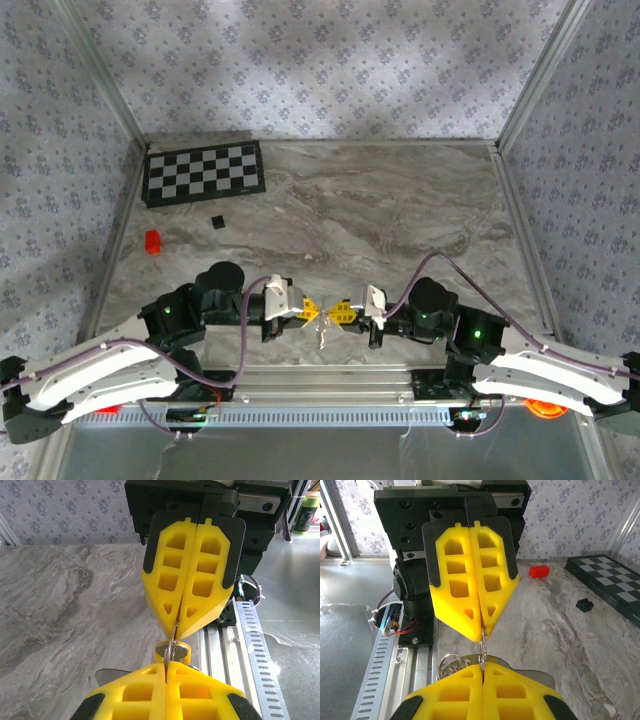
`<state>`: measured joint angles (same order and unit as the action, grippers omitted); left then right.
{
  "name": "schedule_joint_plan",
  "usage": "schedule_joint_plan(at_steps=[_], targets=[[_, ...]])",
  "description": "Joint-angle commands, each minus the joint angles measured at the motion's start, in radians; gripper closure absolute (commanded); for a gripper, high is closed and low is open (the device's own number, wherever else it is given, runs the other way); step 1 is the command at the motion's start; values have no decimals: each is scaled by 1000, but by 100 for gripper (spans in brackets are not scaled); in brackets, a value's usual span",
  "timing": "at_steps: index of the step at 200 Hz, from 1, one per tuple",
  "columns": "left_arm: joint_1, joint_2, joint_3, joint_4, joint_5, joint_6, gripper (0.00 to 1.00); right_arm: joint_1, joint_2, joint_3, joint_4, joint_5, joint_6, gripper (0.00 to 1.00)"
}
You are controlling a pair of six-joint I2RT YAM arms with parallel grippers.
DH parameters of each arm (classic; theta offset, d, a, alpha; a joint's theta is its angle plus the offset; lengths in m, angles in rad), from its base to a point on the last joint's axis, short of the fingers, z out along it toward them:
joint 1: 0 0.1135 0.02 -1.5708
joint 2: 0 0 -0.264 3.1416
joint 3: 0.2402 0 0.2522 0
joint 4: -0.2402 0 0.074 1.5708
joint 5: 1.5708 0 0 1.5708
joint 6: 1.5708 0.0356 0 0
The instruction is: Put the keys on the keyring
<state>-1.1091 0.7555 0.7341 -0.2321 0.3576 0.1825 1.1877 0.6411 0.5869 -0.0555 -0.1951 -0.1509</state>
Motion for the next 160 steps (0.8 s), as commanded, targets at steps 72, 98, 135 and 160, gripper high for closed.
schedule_joint_plan(at_steps=[72, 98, 135, 160], targets=[[-3, 9, -17, 117, -44, -94, 100, 12, -20, -31, 29, 19, -33, 100], [-3, 22, -9, 125, -45, -128, 100, 10, -21, -35, 30, 23, -41, 100], [-3, 19, -5, 143, -47, -170, 100, 12, -34, -47, 42, 29, -44, 100], [-3, 24, 1, 143, -51, -184, 100, 12, -43, -51, 47, 40, -50, 100]])
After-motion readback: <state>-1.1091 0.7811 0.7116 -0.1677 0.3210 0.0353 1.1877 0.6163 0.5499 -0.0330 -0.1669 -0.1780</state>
